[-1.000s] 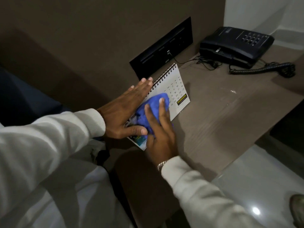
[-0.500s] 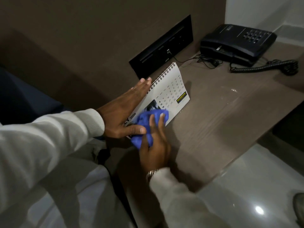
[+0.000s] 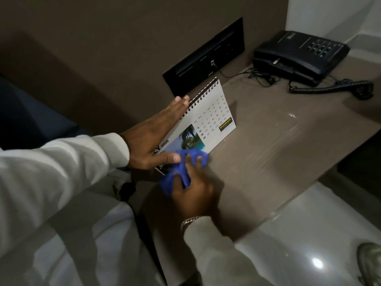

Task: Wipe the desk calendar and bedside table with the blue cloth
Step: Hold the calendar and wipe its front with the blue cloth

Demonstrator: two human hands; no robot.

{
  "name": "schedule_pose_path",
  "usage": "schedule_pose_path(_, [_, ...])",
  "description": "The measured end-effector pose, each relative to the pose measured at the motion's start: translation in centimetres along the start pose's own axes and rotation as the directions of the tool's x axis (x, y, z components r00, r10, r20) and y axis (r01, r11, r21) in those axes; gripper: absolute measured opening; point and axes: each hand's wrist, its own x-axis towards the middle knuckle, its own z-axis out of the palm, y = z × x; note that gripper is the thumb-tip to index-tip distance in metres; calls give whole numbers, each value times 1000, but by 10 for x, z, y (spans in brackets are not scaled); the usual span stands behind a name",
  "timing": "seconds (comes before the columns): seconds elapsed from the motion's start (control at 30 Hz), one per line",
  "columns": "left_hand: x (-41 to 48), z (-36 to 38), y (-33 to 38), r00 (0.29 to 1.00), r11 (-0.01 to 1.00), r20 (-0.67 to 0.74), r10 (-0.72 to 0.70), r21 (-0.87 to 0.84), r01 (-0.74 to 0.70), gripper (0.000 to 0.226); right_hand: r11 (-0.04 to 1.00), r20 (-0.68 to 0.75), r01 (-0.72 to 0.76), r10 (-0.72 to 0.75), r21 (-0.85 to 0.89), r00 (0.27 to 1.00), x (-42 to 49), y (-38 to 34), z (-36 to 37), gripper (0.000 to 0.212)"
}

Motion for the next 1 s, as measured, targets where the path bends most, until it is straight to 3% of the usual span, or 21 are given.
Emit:
schedule_pose_path(0.13, [1,0,-1,1000,1000,10,-3,3,3,110,965,71,-157,145,211,987,-2,3,0,47])
schedule_pose_path(0.27, [0,2,-4,1000,1000,2,6,20,-6,109,959,-125,-57,95,277,988,54,4,-16,46])
schedule_pose_path(0.33, [-1,1,-4,1000,1000,15,-16,21,16,109,976,-152,-12,46,218,987,90,3,-21,50])
schedule_pose_path(0.53, [-1,-1,0,1000,999,11,-20,34,20,109,999,19,-52,52,-12,998,76,14,-21,52])
schedule_pose_path(0.6, [0,-1,0,999,998,13,-34,51,34,109,985,63,-49,60,-163,996,62,15,-20,49])
schedule_pose_path(0.67, [1,-4,-3,999,994,15,-51,100,49,108,939,216,51,25,-339,976,49,14,-20,45])
schedule_pose_path(0.73, [1,-7,-6,997,982,21,-73,175,68,106,842,470,299,-63,-448,880,33,12,-19,44])
schedule_pose_path(0.8, [2,-7,-9,996,968,33,-87,238,76,104,751,647,497,-124,-435,753,25,15,-24,41])
schedule_pose_path(0.93, [3,-4,-10,996,954,-1,-89,289,85,101,598,824,749,-247,-284,509,63,25,-48,34])
schedule_pose_path(1.0, [2,0,-15,993,951,-26,-116,284,119,100,528,871,805,-222,-270,438,88,29,-60,39])
